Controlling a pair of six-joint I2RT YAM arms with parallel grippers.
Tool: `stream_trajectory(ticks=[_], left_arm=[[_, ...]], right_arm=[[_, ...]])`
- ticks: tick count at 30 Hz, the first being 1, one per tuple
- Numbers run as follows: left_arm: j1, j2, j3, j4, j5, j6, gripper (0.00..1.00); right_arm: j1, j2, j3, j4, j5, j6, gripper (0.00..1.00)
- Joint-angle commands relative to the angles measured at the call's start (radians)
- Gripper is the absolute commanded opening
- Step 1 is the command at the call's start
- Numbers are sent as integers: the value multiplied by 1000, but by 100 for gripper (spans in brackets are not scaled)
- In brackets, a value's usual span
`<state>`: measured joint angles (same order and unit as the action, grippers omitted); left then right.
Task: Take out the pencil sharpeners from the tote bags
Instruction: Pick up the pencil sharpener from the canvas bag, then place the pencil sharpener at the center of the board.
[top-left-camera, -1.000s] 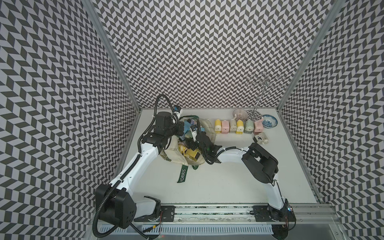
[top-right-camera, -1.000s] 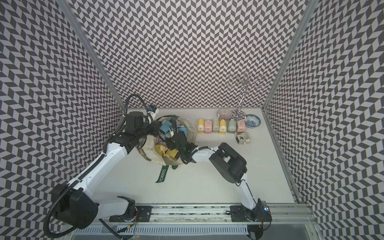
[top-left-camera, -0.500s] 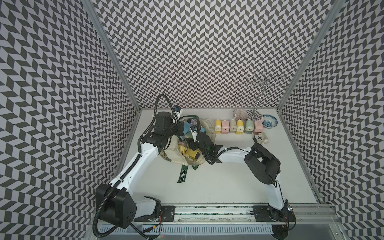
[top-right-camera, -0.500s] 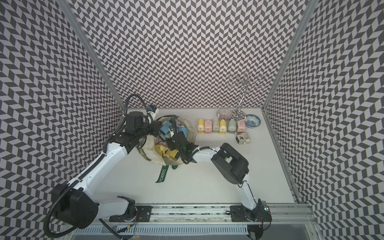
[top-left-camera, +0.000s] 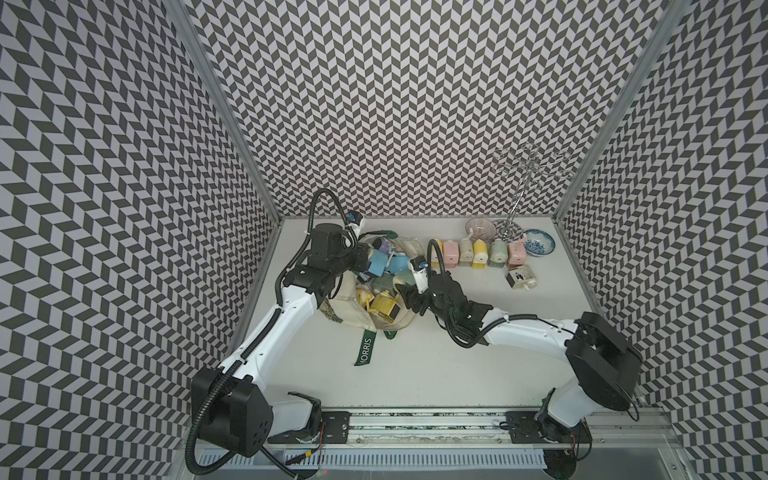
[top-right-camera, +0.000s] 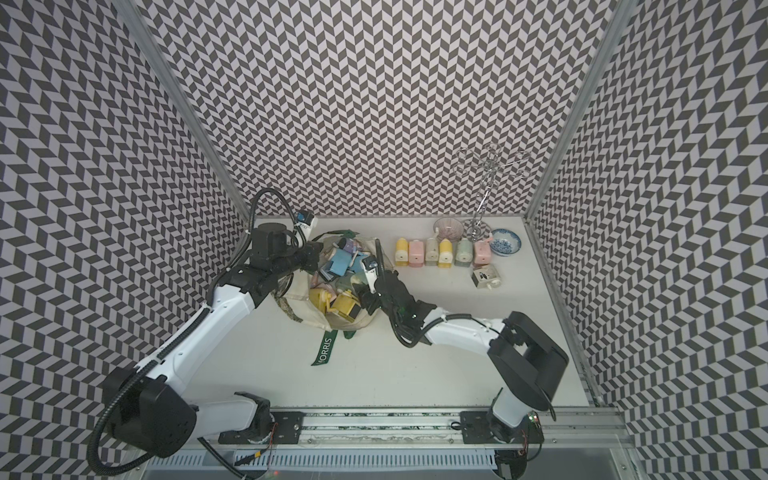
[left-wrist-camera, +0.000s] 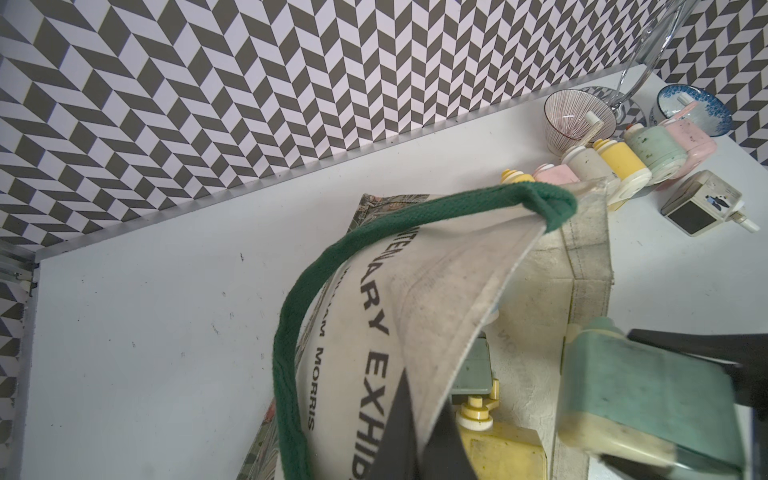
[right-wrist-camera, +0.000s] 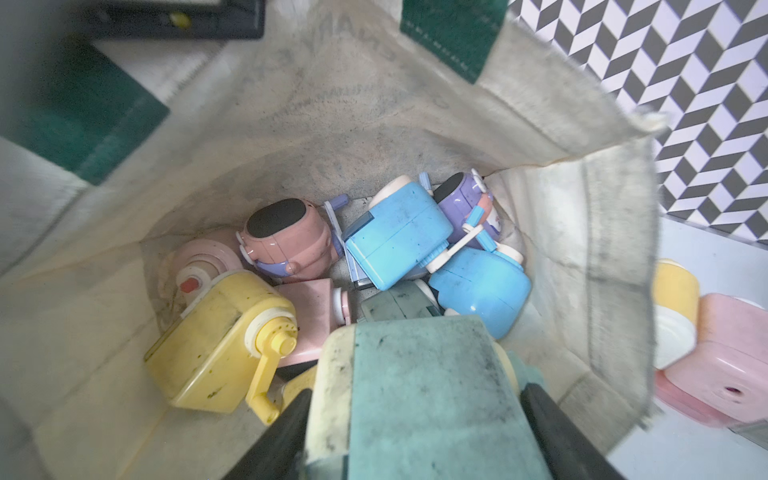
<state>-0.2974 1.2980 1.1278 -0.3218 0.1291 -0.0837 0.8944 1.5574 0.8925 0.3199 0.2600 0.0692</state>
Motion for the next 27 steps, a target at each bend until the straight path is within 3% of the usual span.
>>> stream_trajectory(ticks=[1, 8, 13, 21, 27], left_arm=[[-2, -14, 50, 76, 32, 4, 0], [-3, -14, 49, 78, 27, 6, 0], [-3, -11, 49, 79, 28, 6, 0], [-5, -13, 47, 79, 28, 6, 0], [-6, -11, 47, 79, 28, 6, 0]], right_arm=[[-3, -109, -46, 48, 86, -35, 53], [-152, -178, -128, -13, 133, 15, 53], [-306, -174, -188, -30, 98, 112, 52], [-484, -71, -208, -32, 41, 166, 51], [-564, 3, -134, -111, -18, 203, 51]])
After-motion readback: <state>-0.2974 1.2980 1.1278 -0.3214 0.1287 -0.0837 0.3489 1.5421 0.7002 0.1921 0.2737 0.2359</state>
